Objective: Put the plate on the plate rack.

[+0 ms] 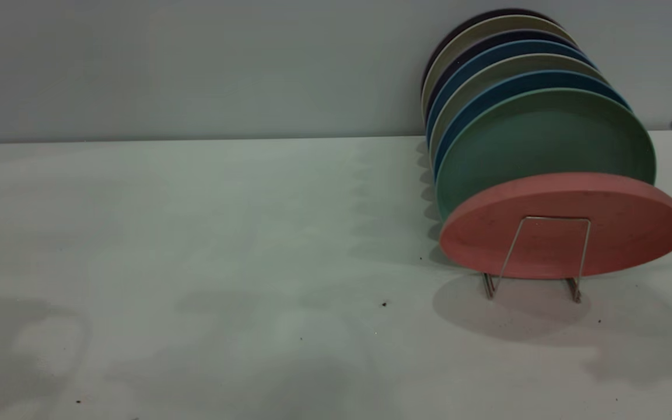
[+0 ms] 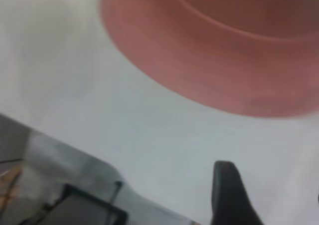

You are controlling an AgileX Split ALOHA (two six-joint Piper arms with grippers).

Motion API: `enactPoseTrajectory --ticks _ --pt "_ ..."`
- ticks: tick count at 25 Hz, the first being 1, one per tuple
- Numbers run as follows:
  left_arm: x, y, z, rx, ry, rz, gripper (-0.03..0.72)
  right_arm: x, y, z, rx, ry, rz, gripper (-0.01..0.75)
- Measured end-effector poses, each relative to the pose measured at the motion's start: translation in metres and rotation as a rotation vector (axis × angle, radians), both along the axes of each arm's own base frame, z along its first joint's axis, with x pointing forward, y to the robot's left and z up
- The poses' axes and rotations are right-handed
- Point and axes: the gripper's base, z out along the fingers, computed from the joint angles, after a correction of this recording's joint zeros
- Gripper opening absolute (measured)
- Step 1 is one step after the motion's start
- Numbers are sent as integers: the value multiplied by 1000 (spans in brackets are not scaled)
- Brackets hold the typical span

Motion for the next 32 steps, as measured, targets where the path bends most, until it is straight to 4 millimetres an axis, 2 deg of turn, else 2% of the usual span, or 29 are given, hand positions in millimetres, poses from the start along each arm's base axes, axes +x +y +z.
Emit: enactPoseTrajectory --ticks 3,7,10,15,18,23,26,32 --pt "-18 5 25 71 -28 42 315 -14 -6 21 -67 -36 -24 438" --pt "-49 3 61 84 -122 73 315 -44 -9 55 -88 -78 -34 438" --pt "-75 1 85 86 -191 79 315 -75 -9 76 -81 -147 -52 438" --pt "-116 -3 110 92 -324 84 344 -137 -10 93 -76 -263 -56 438" --pt "-142 -6 109 79 -373 86 391 -170 -10 99 -72 -343 -60 438" --pt "-183 -12 91 60 -398 85 420 -217 -11 95 -73 -450 -59 438" --pt "-208 -14 78 60 -424 85 420 -243 -11 83 -74 -498 -60 438" --pt "-248 -18 54 53 -540 113 422 -280 -11 42 -73 -541 -59 438"
